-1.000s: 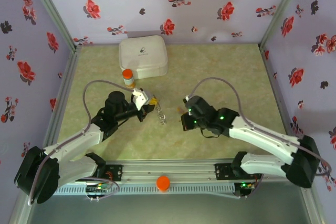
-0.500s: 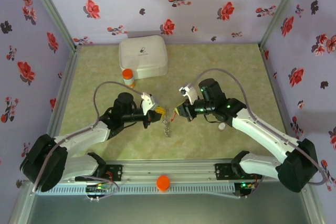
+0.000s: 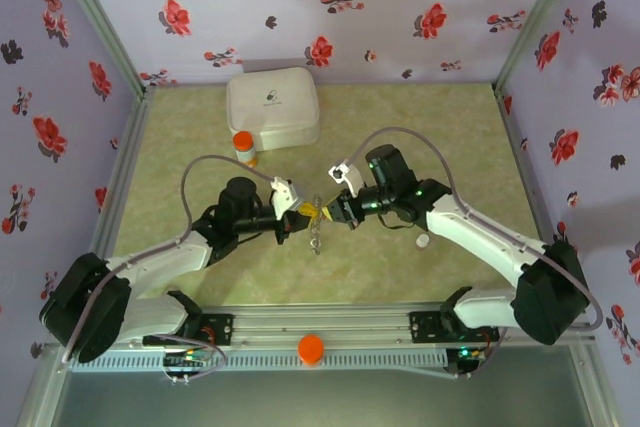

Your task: Put the keys on the keyring

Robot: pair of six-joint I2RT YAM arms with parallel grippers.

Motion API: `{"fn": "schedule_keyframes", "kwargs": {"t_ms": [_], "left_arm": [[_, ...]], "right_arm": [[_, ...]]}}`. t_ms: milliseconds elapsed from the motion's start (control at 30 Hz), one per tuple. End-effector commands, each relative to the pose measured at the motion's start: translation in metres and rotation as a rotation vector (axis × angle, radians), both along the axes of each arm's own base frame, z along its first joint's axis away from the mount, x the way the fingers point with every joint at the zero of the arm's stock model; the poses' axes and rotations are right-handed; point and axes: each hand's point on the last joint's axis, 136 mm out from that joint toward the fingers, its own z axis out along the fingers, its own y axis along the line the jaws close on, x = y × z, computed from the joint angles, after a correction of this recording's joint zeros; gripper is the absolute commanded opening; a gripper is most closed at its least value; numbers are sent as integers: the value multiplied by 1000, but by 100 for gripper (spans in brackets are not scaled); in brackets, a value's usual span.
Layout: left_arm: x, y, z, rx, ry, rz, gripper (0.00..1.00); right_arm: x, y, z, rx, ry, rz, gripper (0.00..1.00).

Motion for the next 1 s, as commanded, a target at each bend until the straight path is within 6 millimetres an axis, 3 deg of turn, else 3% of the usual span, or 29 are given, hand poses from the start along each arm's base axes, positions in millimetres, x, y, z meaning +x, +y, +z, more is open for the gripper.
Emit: {"fn": "schedule_keyframes", "kwargs": {"t_ms": [0, 267, 733, 967], "left_arm": [[4, -8, 19, -30, -88, -18, 0], [3, -7, 22, -40, -122, 0, 0], [3, -8, 27, -41, -175, 5, 0], [5, -4, 37, -68, -271, 36, 0]], "right_arm": [[11, 5, 15, 38, -41, -15, 0], [26, -8, -3, -68, -43, -123, 0], [26, 0, 8, 5, 18, -149, 0], [30, -5, -6, -38, 65, -200, 0]]}}
